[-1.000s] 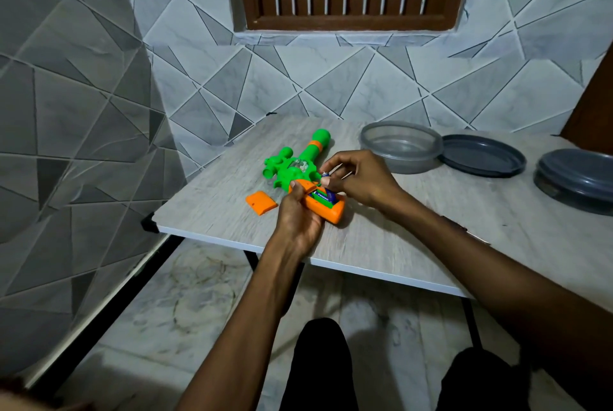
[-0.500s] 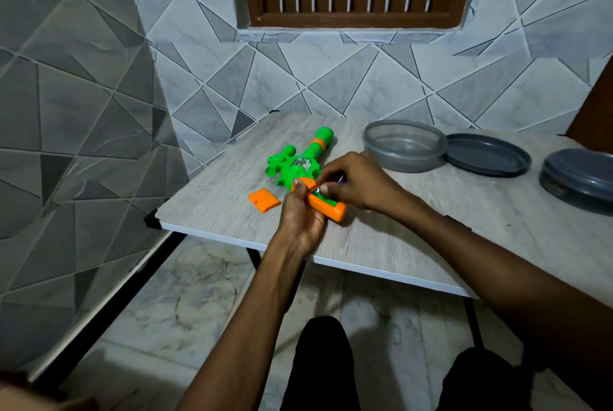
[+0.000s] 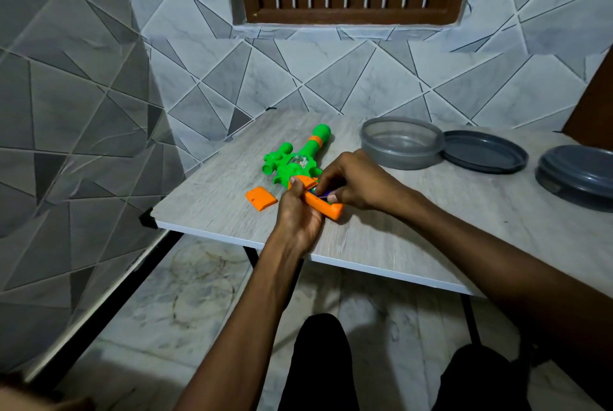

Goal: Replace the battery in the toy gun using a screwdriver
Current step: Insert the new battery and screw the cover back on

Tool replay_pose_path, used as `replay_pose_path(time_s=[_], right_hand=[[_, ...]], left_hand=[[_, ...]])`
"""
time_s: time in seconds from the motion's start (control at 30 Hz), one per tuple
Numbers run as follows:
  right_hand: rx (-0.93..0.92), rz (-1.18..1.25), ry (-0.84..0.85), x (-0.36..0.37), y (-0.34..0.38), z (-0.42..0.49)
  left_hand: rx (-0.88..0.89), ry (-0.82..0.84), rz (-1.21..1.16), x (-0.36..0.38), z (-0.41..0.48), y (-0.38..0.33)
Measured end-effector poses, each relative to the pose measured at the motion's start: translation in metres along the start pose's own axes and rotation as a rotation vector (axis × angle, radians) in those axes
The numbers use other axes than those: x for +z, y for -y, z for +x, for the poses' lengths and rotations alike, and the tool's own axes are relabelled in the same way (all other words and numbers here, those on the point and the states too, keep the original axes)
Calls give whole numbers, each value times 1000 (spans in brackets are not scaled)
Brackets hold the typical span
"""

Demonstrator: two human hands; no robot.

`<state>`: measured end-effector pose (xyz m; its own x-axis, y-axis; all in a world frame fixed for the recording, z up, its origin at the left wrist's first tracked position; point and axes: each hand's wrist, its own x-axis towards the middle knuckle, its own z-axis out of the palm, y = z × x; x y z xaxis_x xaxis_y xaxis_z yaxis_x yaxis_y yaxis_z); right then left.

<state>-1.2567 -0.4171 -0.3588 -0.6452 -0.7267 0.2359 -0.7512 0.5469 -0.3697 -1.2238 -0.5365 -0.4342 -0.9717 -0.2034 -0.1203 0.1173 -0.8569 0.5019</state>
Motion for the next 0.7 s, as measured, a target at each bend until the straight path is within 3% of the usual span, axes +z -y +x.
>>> replay_pose_path(time_s=[0.13, 0.33, 0.47, 0.7], right_hand=[[147, 178, -65, 6, -5, 6], [385, 437, 43, 0, -6, 8], [465, 389, 84, -2, 0, 10], [403, 290, 11, 1, 4, 3]], left_hand=[[10, 14, -35, 2, -2, -1], [-20, 43, -34, 1, -3, 0], [-46, 80, -79, 3, -6, -1], [-25, 22, -99, 1, -2, -2]])
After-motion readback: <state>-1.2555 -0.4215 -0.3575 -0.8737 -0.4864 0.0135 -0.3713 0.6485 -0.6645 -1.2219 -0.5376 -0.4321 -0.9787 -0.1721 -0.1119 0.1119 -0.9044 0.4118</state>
